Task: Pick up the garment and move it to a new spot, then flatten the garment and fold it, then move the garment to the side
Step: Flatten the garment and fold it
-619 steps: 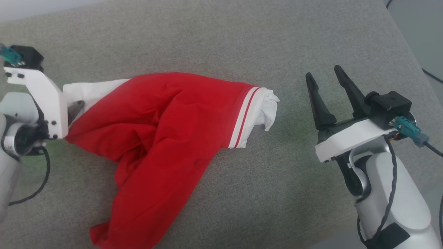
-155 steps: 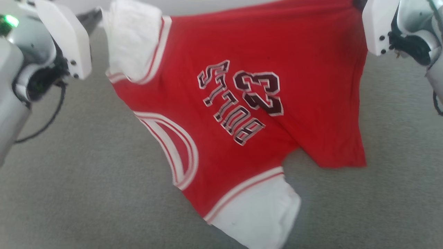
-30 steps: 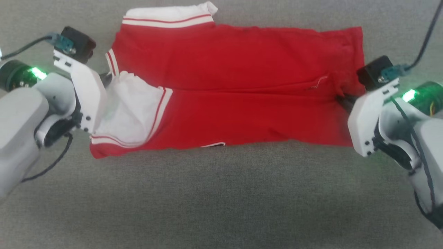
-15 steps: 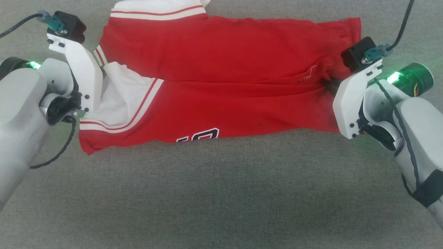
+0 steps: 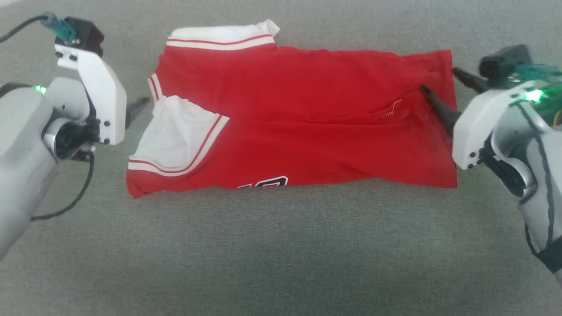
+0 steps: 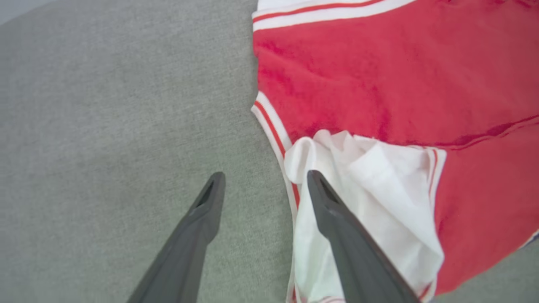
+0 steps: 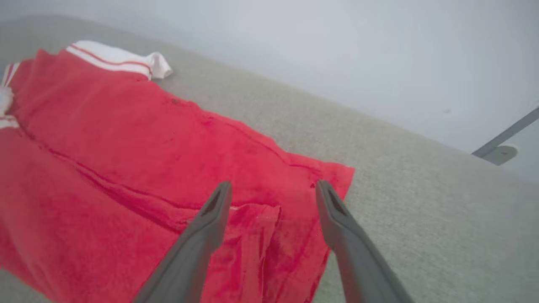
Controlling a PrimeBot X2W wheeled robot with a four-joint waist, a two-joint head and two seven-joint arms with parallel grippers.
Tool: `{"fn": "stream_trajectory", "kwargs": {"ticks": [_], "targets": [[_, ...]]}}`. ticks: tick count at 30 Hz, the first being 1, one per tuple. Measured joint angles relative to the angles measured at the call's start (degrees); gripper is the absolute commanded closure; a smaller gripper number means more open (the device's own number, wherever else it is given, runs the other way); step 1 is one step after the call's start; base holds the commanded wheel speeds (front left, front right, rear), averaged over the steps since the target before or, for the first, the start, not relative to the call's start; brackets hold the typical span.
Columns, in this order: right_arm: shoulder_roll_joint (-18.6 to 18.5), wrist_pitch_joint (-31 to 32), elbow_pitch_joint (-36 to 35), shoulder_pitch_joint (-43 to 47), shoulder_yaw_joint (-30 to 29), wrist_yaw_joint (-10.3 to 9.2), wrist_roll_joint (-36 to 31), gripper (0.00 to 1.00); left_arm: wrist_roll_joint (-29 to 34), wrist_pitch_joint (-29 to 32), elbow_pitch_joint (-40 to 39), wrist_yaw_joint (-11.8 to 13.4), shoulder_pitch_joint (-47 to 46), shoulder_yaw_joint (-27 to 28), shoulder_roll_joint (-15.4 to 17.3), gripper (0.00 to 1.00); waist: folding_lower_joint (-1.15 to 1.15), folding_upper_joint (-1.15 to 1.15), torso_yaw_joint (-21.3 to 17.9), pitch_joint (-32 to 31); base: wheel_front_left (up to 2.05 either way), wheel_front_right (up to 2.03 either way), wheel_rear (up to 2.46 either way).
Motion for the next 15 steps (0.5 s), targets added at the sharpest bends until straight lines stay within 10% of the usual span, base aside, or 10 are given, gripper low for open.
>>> {"fn": "stream_trajectory", "kwargs": {"ticks": [15], "targets": [[8.8,-8.1,-11.7,14.0,-20.6,0.0,-12.2,0.0,-9.6,11.0,-33.1,15.1,11.7,1.7,13.3,0.0,0.0,0.0,1.1,-3.2,0.0,0.0,0.0]]}}
